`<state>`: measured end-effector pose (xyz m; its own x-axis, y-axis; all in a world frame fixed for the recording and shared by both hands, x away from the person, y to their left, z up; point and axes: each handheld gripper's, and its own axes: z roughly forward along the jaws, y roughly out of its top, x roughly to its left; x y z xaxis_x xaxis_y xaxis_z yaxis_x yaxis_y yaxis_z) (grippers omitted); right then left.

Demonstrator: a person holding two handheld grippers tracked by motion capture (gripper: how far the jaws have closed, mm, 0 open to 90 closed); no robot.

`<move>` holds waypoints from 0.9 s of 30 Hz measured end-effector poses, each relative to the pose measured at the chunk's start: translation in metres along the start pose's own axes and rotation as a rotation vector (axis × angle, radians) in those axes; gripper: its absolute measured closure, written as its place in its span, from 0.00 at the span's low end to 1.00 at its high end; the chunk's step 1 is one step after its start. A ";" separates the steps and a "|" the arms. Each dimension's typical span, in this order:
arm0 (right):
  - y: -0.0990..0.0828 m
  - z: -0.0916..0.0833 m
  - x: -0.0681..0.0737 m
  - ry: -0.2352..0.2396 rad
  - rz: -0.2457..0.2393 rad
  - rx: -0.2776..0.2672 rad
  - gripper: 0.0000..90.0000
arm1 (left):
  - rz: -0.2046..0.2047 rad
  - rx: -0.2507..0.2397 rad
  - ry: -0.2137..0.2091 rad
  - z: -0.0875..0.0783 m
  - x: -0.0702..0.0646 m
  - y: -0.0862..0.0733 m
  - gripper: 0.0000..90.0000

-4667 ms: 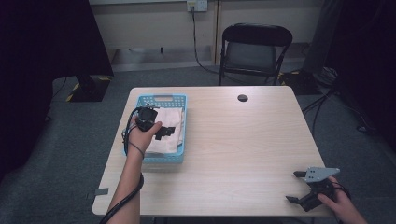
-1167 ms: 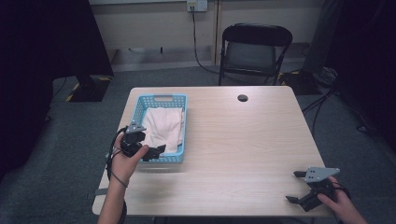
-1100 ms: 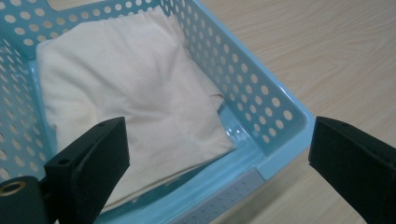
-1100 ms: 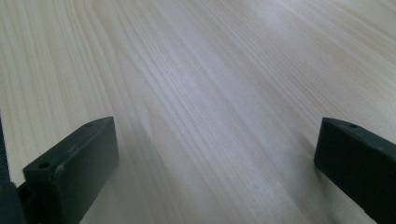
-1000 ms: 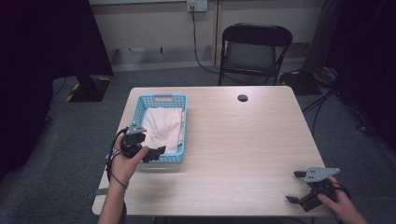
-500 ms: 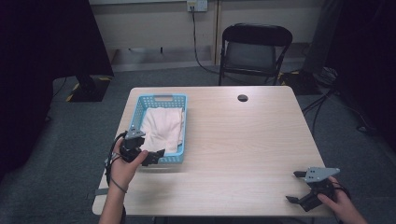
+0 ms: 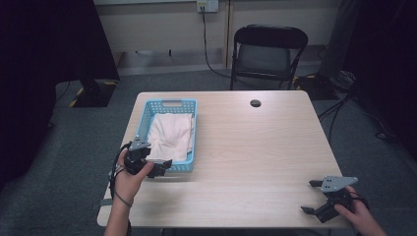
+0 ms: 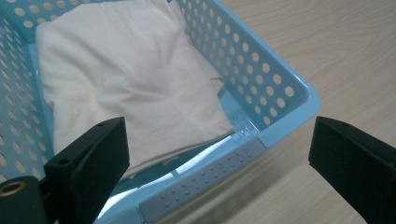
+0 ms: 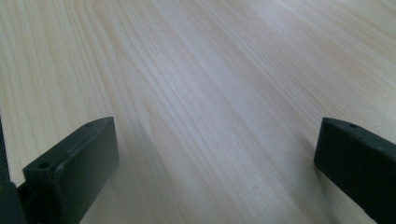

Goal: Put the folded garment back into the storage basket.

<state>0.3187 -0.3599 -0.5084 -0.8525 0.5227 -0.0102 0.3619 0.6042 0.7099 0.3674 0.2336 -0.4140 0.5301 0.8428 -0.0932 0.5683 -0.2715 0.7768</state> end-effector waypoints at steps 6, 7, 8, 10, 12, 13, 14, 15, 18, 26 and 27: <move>0.000 0.000 0.000 0.000 0.000 0.000 0.00 | 0.003 -0.010 0.000 -0.001 -0.002 -0.004 0.05; 0.000 0.000 0.000 0.000 0.000 0.000 0.00 | 0.005 -0.009 0.000 -0.001 -0.003 -0.004 0.05; 0.000 0.000 0.000 0.000 0.000 0.000 0.00 | 0.011 -0.005 -0.002 -0.001 -0.003 -0.005 0.05; 0.000 0.000 0.000 0.000 0.000 0.000 0.00 | 0.012 -0.001 0.004 -0.002 -0.004 -0.006 0.05; 0.000 0.000 0.000 0.000 0.000 0.000 0.00 | 0.016 -0.001 0.009 -0.003 -0.003 -0.008 0.05; 0.000 0.000 0.000 0.000 0.000 0.000 0.00 | 0.014 -0.002 0.010 -0.003 -0.003 -0.008 0.05; 0.000 0.000 0.000 0.000 0.000 0.000 0.00 | 0.014 -0.004 0.011 -0.003 -0.003 -0.009 0.05; 0.000 0.000 0.000 0.000 0.000 0.000 0.00 | 0.012 -0.005 0.010 -0.004 -0.003 -0.010 0.05; 0.000 0.000 0.000 0.000 0.000 0.000 0.00 | 0.010 -0.010 0.018 -0.005 -0.002 -0.012 0.05; 0.000 0.000 0.000 0.000 0.000 0.000 0.00 | 0.005 -0.021 0.029 -0.009 0.001 -0.018 0.05; 0.000 0.000 0.000 0.000 0.000 0.000 0.00 | 0.002 -0.022 0.030 -0.009 0.001 -0.019 0.05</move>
<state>0.3187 -0.3599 -0.5084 -0.8526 0.5225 -0.0103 0.3618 0.6044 0.7098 0.3514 0.2438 -0.4236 0.5120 0.8559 -0.0731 0.5530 -0.2632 0.7905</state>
